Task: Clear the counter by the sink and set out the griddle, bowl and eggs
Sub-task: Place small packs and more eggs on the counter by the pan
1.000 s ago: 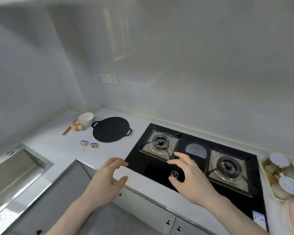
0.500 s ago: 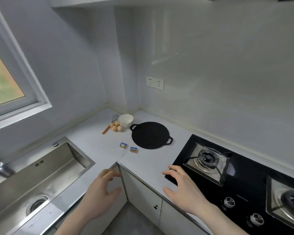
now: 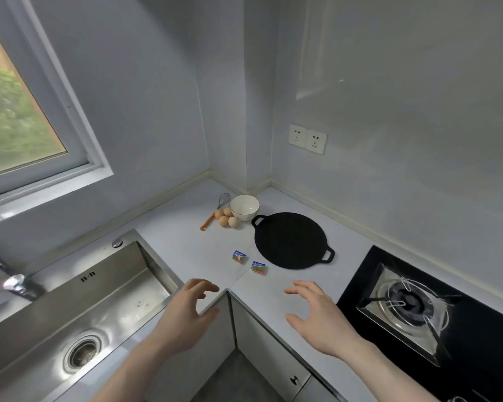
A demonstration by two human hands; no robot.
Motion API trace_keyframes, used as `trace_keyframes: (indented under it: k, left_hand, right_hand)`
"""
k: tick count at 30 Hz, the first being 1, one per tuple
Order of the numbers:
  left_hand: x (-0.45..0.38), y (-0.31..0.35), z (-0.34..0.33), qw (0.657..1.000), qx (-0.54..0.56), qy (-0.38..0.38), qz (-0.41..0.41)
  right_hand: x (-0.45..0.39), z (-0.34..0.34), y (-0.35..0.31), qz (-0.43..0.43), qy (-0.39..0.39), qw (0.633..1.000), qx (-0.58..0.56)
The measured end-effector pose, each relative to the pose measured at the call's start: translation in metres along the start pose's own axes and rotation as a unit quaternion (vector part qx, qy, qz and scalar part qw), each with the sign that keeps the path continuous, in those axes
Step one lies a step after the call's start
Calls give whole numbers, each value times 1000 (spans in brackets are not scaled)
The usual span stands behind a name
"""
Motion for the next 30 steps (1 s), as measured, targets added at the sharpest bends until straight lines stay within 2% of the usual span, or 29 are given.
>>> trace_keyframes:
  k: [9,14,24,27,30]
  left_hand:
    - [-78,-19,3,998,-44,-29,29]
    - [-139,-28,10,996,-57,-51,47]
    - [-322,-56,-2,979,-149,-136,9]
    - [-366,-66,-14,970,-184,-154,-21]
    - [-395,-73,-31,954,-226,-197,-15]
  right_hand:
    - [-106,-4,16,0,-37,999,-20]
    - [-156,2,15,-11,-31,999,-32]
    - [-240,-7,19,-80,9,995,-51]
    - [-259,-9,18,-96,22,994,-44]
    - [-270,-20,15,-115,28,992,-52]
Point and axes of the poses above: each hand's wrist, its own x-axis away from the middle knuckle, its own z-axis out of the back of the hand, y = z × x, the point moved 6 cm from there along -x, towards the middle knuckle, and after that the axes turned 4 degrees about z, right-handed, at the moved point
